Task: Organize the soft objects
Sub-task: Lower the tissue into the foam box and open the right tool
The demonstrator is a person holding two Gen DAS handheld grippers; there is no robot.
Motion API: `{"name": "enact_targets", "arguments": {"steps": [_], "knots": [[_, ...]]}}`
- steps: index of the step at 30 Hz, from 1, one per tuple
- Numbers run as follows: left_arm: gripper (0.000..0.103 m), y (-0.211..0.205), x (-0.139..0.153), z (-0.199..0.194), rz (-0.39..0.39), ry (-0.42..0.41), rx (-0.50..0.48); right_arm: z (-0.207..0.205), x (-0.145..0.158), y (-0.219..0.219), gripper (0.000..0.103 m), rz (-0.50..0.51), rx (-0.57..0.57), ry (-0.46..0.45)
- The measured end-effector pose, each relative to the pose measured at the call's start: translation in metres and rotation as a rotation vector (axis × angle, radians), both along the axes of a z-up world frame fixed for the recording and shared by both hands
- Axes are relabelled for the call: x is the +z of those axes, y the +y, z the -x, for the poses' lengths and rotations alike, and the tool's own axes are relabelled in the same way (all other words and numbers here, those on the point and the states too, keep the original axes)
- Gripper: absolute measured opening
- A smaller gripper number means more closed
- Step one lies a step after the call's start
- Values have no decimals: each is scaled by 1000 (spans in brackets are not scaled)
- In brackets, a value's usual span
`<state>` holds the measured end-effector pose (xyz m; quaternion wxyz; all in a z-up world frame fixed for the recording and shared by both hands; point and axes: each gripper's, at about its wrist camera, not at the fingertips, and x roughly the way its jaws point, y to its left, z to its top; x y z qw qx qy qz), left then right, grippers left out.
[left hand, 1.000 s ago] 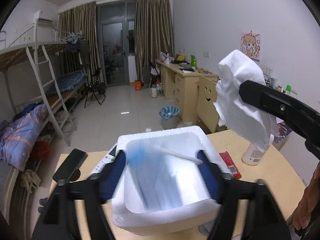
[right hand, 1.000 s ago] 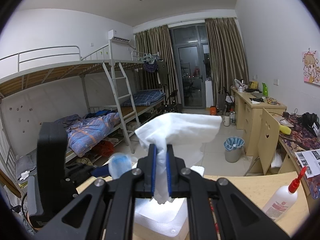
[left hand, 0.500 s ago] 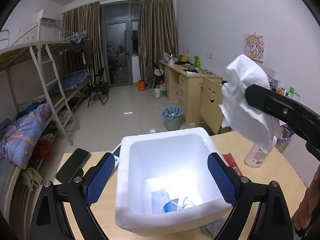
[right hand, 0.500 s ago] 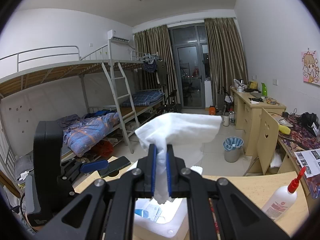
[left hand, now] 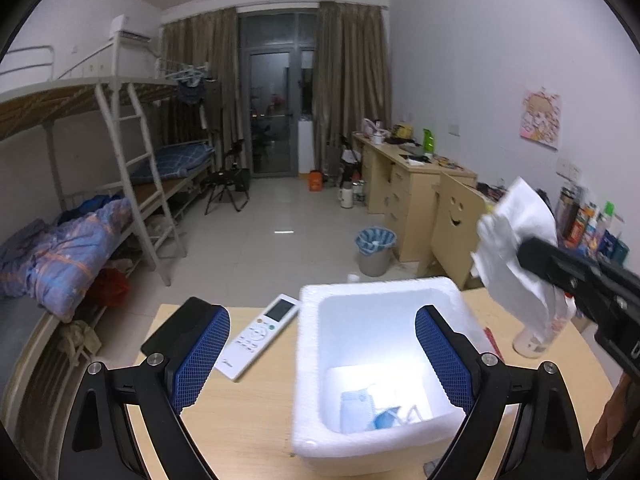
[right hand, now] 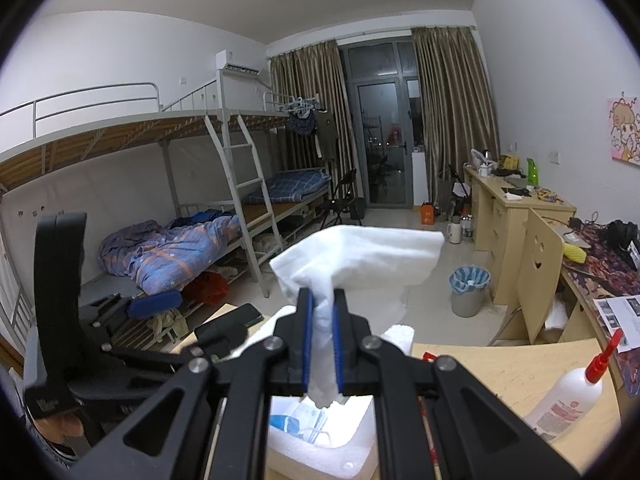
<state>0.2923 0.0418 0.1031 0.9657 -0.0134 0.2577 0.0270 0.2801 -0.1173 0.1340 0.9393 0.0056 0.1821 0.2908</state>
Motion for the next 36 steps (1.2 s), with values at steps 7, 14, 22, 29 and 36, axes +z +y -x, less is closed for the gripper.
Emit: {"name": "enact_targets", "arguments": {"steps": [7, 14, 22, 29, 36], "knots": [[99, 42, 14, 4, 2, -33, 137, -6, -8, 14, 12, 28, 34, 23], [100, 72, 23, 14, 26, -67, 205, -13, -19, 27, 12, 54, 57, 49], [100, 75, 20, 19, 9, -57, 219, -18, -29, 38, 12, 82, 81, 73], [100, 64, 16, 16, -9, -51, 187, -20, -33, 37, 12, 91, 71, 78], [100, 57, 15, 17, -20, -47, 177, -27, -39, 38, 27, 100, 40, 105]]}}
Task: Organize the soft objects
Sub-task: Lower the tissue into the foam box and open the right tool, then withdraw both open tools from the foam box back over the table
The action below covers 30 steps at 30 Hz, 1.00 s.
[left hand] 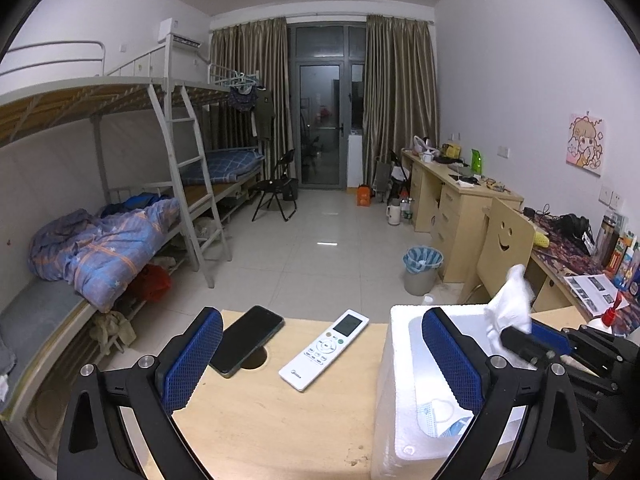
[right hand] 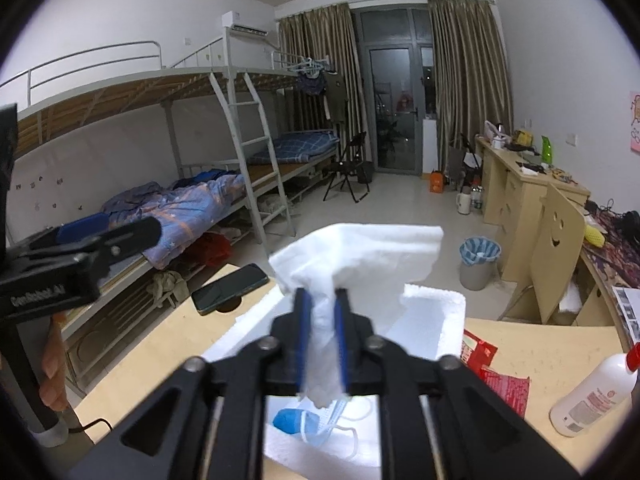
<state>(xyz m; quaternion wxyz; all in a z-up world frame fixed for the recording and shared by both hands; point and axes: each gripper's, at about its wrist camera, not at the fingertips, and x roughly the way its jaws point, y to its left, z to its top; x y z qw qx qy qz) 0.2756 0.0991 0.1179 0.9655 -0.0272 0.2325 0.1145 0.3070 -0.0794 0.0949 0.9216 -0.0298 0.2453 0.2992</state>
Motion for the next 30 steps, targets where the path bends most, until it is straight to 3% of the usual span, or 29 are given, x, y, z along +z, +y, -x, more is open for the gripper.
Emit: {"name": "enact_targets", "arguments": {"steps": [2, 4, 7, 10, 20, 30], "knots": [[100, -2, -1, 0, 1, -1, 1, 2, -1, 1, 46, -4, 6, 1], [100, 0, 0, 0, 0, 0, 0, 4, 0, 1, 54, -6, -1, -8], [100, 0, 0, 0, 2, -1, 0, 6, -1, 1, 75, -6, -9, -13], [100, 0, 2, 1, 1, -2, -4, 7, 1, 1, 85, 7, -20, -24], [100, -2, 5, 4, 0, -6, -16, 7, 7, -3, 88, 7, -26, -37], [100, -8, 12, 32, -15, -16, -25, 32, 24, -13, 88, -12, -31, -70]]}}
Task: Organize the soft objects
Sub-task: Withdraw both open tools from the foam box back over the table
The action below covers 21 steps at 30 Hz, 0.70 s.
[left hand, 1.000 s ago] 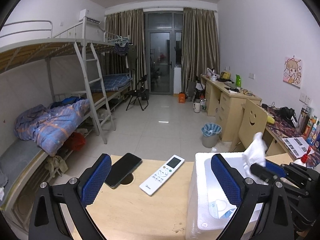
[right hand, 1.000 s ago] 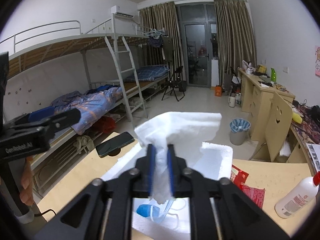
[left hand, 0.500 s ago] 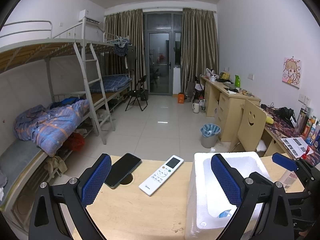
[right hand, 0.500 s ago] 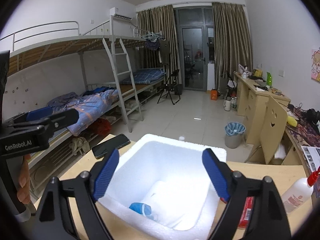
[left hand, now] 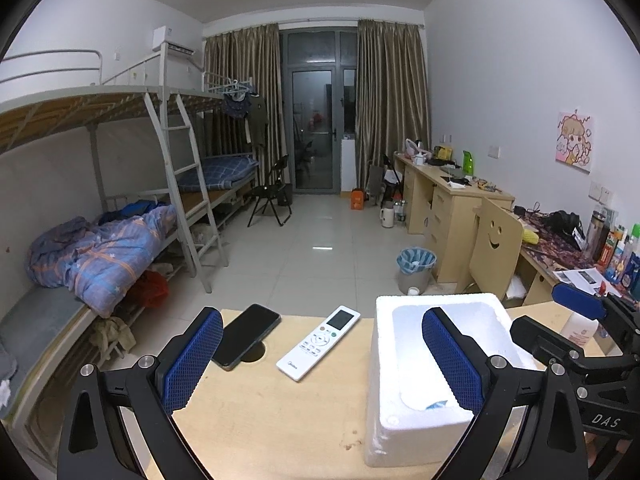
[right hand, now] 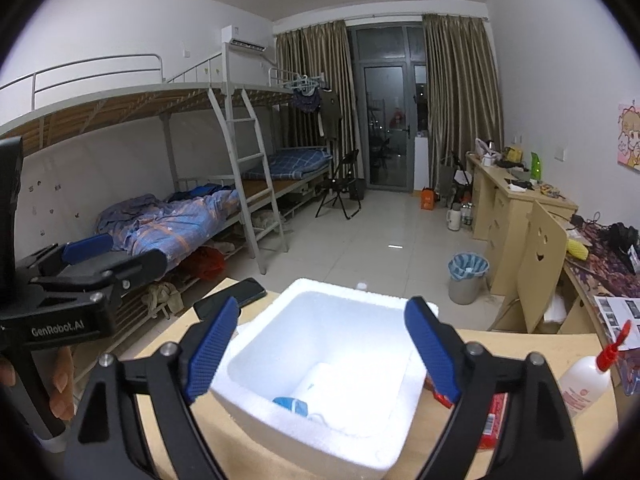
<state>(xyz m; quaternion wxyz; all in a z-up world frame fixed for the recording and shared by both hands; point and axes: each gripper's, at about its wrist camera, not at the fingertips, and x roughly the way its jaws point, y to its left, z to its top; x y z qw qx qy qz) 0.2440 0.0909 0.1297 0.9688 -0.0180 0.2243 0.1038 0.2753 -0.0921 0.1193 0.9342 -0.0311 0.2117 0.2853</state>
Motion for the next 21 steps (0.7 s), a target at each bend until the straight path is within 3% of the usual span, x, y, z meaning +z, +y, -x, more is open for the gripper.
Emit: {"name": "enact_targets", "arguments": {"steps": [15, 17, 21], "knots": [[100, -22, 15, 81, -19, -44, -18, 64, 16, -26, 89, -30, -15, -57], [100, -25, 15, 93, -17, -50, -29, 71, 16, -31, 97, -41, -24, -61], [100, -30, 10, 113, 1, -63, -52, 85, 17, -43, 103, -84, -38, -76]]}}
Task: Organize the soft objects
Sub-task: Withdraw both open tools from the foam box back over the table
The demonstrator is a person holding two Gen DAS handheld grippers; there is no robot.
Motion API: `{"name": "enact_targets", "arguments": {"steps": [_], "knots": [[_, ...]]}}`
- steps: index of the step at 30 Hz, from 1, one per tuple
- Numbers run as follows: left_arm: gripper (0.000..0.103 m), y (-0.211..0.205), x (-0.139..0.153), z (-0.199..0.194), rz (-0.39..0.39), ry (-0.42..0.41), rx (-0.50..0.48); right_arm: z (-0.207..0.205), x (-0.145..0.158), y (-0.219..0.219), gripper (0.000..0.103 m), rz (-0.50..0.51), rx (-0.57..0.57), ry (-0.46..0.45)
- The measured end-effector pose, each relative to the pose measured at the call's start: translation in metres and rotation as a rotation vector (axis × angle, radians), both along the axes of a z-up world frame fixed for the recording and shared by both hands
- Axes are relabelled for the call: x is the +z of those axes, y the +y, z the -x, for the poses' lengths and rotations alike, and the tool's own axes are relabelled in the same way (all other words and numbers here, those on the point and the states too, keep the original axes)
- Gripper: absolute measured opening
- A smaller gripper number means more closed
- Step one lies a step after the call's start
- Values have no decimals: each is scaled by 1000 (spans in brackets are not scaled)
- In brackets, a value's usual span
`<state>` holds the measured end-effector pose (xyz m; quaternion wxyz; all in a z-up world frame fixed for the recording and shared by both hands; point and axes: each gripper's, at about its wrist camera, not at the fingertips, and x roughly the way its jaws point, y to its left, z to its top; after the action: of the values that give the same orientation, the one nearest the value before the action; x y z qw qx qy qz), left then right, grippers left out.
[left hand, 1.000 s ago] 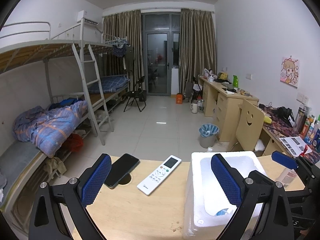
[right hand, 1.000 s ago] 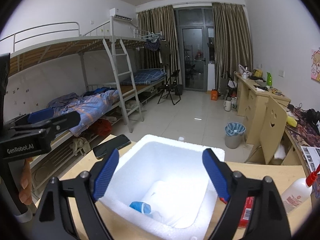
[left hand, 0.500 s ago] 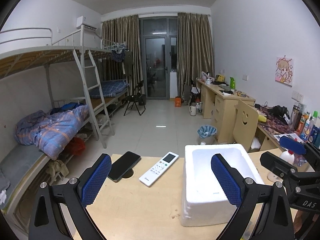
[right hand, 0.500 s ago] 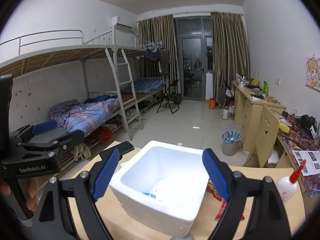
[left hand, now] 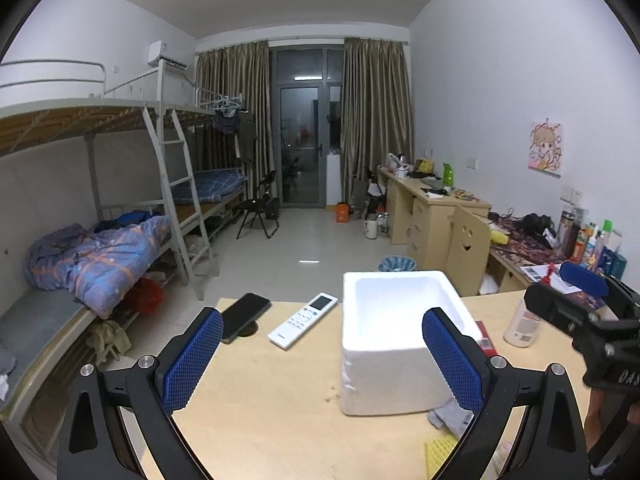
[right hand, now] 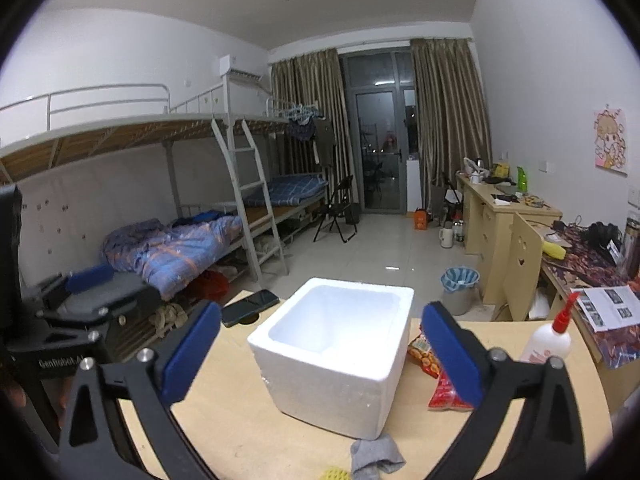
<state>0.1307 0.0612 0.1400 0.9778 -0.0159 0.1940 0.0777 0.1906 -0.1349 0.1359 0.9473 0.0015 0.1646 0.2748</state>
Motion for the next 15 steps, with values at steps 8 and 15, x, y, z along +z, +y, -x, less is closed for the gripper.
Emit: {"name": "enact_targets", "arguments": {"steps": [8, 15], "knots": [[103, -21, -5, 28, -21, -29, -33, 14, -6, -8, 103, 8, -15, 2], [103, -31, -14, 40, -5, -32, -41, 24, -20, -14, 103, 25, -14, 0]]}}
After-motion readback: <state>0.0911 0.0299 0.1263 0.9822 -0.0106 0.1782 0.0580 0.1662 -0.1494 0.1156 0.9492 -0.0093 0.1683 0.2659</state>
